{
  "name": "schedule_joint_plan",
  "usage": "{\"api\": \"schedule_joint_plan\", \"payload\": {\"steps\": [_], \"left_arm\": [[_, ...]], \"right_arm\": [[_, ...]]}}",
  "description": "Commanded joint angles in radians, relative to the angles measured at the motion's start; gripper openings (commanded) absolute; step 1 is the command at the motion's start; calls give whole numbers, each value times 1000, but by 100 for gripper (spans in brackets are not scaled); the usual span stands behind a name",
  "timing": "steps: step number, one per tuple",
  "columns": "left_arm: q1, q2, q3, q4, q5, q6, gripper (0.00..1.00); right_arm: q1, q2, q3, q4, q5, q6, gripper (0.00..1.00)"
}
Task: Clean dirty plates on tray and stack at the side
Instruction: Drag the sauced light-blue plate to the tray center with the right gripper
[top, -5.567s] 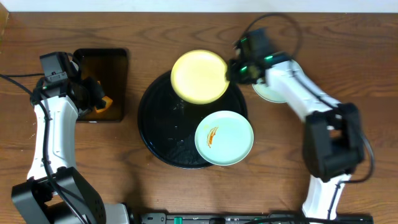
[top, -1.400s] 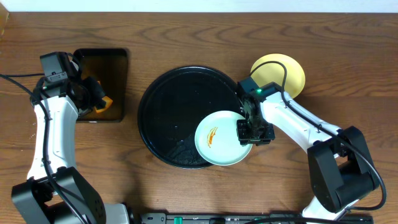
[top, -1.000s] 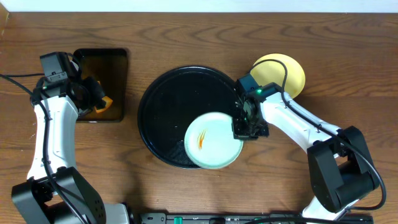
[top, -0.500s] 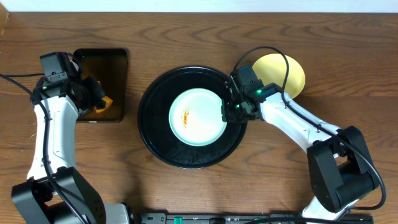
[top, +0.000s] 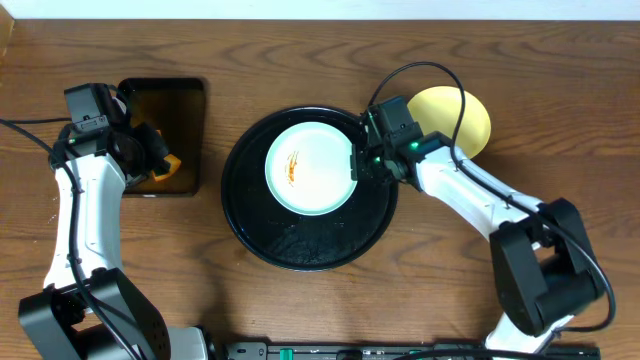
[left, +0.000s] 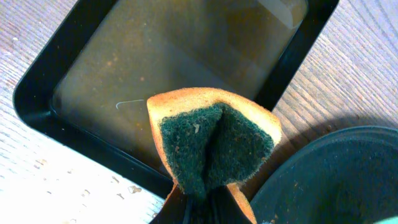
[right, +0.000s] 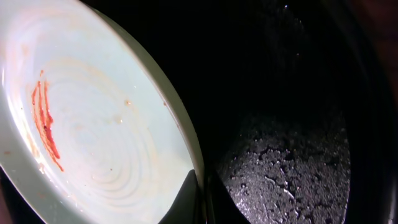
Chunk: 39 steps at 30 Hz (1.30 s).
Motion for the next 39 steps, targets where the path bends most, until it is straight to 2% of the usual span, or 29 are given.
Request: {"api": "schedule_joint_plan", "payload": {"steps": [1,5,6,8,9,13,17,19,23,36,37,39], "left_arm": [[6,6,-9,5,13,17,7],[6,6,-9,4,13,17,8],[6,6,-9,3,13,17,8],[6,6,-9,0,13,17,8],[6,6,-9,0,13,17,8],[6,6,-9,1,13,17,8],[6,6,-9,1,13,17,8],[6,6,-9,1,13,17,8],[6,6,-9,1,13,17,8],[6,6,-9,1,13,17,8],[6,6,-9,1,13,17,8],[6,6,-9,1,13,17,8]], "right_arm": [[5,57,45,0,-7,-3,1],[6,114,87,-26,-73,-3,2],[6,122,99,-43,-78,-3,5],[5,122,114,-82,-68,-5,26],[5,118,124,-103,-62,-6,31],[5,117,206,-213,-23,-23,43],[5,117,292,-287,27,-50,49],[5,117,305,-283,54,-49,47],[14,134,305,-274,92,-24,36],[63,269,299,-276,22,-4,33],[66,269,299,-276,29,-4,29],[66,269,299,-276,57,-4,7]]}}
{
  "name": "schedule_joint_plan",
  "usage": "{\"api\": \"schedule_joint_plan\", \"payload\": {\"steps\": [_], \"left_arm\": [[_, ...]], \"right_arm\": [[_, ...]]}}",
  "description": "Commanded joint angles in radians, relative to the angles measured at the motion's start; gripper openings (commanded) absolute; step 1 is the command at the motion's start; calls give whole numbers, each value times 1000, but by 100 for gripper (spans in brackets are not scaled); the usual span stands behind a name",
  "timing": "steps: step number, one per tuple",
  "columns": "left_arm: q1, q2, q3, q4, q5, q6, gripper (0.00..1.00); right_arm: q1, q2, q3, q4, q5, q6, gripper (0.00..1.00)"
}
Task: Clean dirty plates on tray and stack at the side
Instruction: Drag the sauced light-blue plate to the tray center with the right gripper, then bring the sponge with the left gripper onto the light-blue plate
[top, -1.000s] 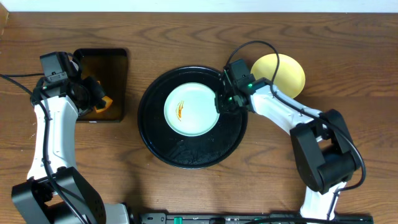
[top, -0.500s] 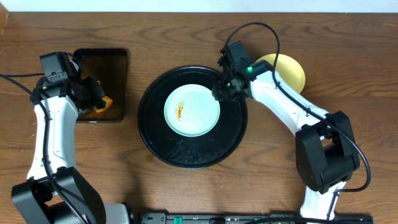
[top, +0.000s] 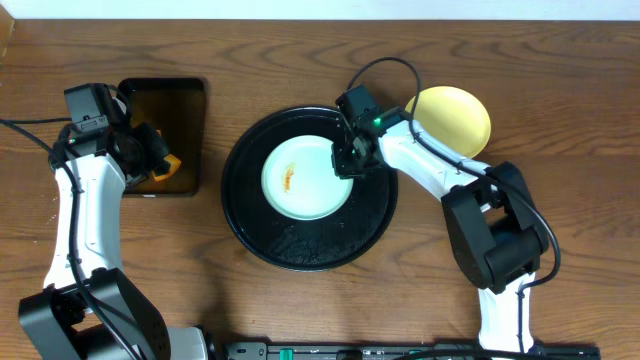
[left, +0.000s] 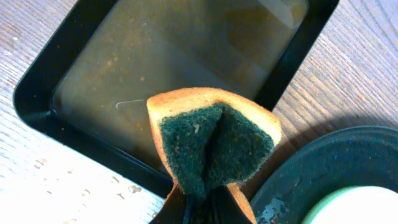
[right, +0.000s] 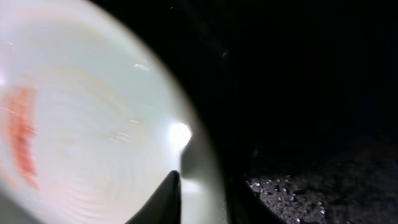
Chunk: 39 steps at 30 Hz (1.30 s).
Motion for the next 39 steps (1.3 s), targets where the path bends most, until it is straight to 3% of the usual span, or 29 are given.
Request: {"api": "schedule_joint_plan", "payload": {"steps": [1,11,17,30,39], "left_arm": [[6,6,-9,2,13,17,7],[5,6,-9,0,19,17,8],[-30,6,-9,0,234,53,8],[-327,15,-9,7,285,60,8],[-471,155,-9,72,274,-97,7]], "right_arm": [[12,12,1,-3,27,8,1],[-3,12,2,18,89,-55,1],[-6,12,2,34,89,-59,1],[3,12,1,56,77,14,1],[5,12,1,47,105,13,1]]}}
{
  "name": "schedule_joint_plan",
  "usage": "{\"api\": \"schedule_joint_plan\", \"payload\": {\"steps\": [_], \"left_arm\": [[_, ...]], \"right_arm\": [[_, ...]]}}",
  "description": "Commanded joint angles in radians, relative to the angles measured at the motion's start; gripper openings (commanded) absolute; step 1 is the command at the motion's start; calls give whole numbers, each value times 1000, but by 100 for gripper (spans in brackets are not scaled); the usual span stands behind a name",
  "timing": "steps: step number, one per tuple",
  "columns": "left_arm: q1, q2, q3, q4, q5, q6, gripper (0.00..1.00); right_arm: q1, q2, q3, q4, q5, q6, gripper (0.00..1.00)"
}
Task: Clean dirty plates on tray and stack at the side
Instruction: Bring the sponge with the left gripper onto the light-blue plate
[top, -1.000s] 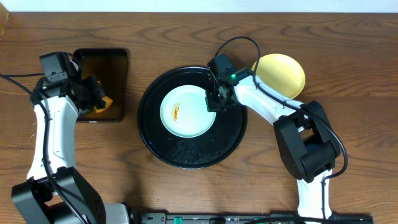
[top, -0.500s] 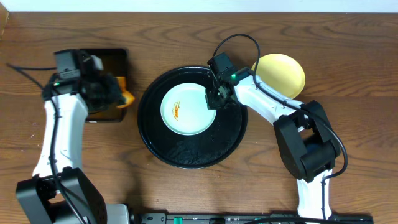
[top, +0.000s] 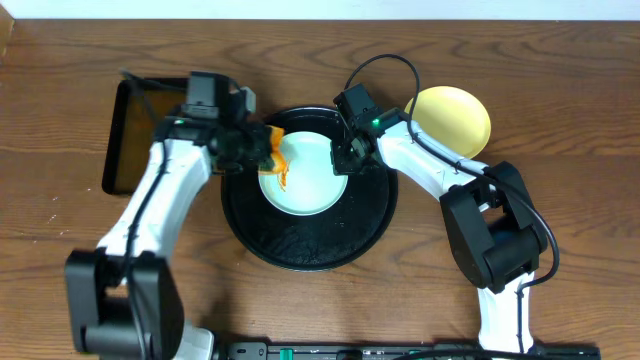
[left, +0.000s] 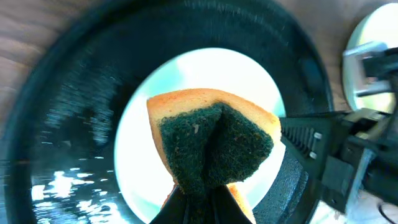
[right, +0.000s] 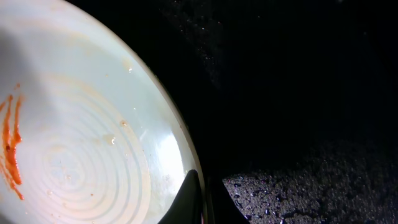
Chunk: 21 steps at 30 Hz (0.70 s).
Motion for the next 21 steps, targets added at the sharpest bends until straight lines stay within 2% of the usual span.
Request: {"api": "schedule_joint_plan", "payload": {"steps": [1,5,13,21], "left_arm": [[-40,86,-9,18,6,-111,7],[-91,169,-9,62,6,-194,7],[-150,212,-9,163,5,-195,8],[-164,222,-9,169,-55,-226,7]], "right_arm": [[3,9,1,-2,46,16,1],[3,9,1,-1,46,16,1],[3,9,1,-2,50,19,1],[3,9,1,-1,50,19,1]]}}
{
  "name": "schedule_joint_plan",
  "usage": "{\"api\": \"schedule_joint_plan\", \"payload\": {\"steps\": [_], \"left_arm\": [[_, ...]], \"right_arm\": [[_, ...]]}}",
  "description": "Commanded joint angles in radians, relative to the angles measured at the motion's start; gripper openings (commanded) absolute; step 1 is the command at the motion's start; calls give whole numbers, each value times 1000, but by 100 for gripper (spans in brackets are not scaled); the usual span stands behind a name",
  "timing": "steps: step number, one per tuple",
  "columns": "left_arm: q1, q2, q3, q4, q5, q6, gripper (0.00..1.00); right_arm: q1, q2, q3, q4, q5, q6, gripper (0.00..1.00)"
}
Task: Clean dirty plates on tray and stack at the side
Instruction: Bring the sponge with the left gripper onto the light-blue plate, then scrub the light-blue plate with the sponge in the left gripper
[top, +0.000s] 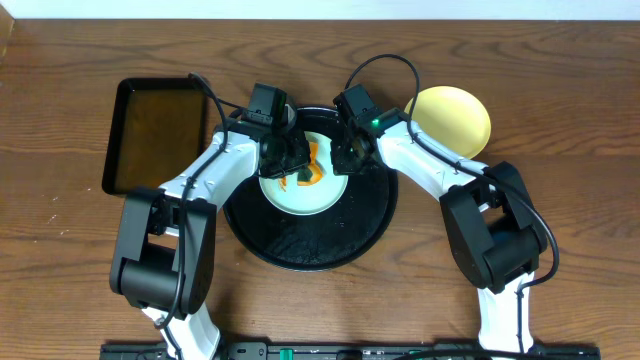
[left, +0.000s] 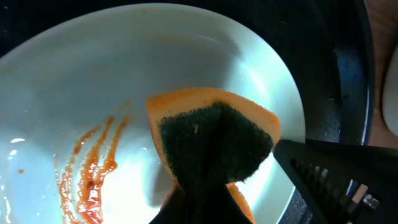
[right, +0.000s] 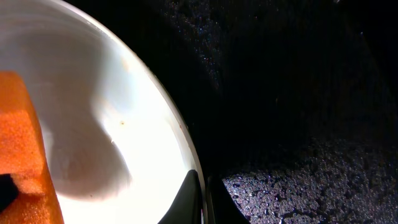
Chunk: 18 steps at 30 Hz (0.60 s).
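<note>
A pale plate (top: 303, 180) with a red sauce smear (left: 87, 174) lies in the round black tray (top: 310, 240). My left gripper (top: 298, 163) is shut on an orange sponge (left: 214, 146) with a dark green scouring face, held over the plate's middle. My right gripper (top: 345, 160) is shut on the plate's right rim (right: 189, 165), one finger on each side of it. In the right wrist view the sponge (right: 25, 143) shows at the left, over the plate (right: 93, 124). A yellow plate (top: 452, 118) lies on the table to the right of the tray.
A rectangular black tray (top: 155, 135) holding brownish liquid sits at the left of the table. The round tray's floor (right: 298, 180) is wet with droplets. Both arms cross over the round tray's far half.
My left gripper has moved right and lower with the sponge, from the plate's left edge to over its middle. The right gripper still holds the plate's rim.
At first my left gripper held the sponge over the rectangular tray while my right gripper gripped the plate's right rim. The plate then shifted slightly left in the round tray. The left gripper then carried the sponge to the plate's left edge, and now over its middle.
</note>
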Motion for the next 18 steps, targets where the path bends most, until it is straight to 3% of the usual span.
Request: {"api": "schedule_joint_plan", "payload": {"steps": [1,12,18], "left_arm": [[-4,12,-6,1,-28,-17,7],[-4,133,-6,-56,-149,25,7],[-2,124,-5,-167,-483,33,8]], "right_arm": [[3,9,1,-2,43,16,1],[3,9,1,-5,43,16,1],[3,9,1,-5,43,15,1]]}}
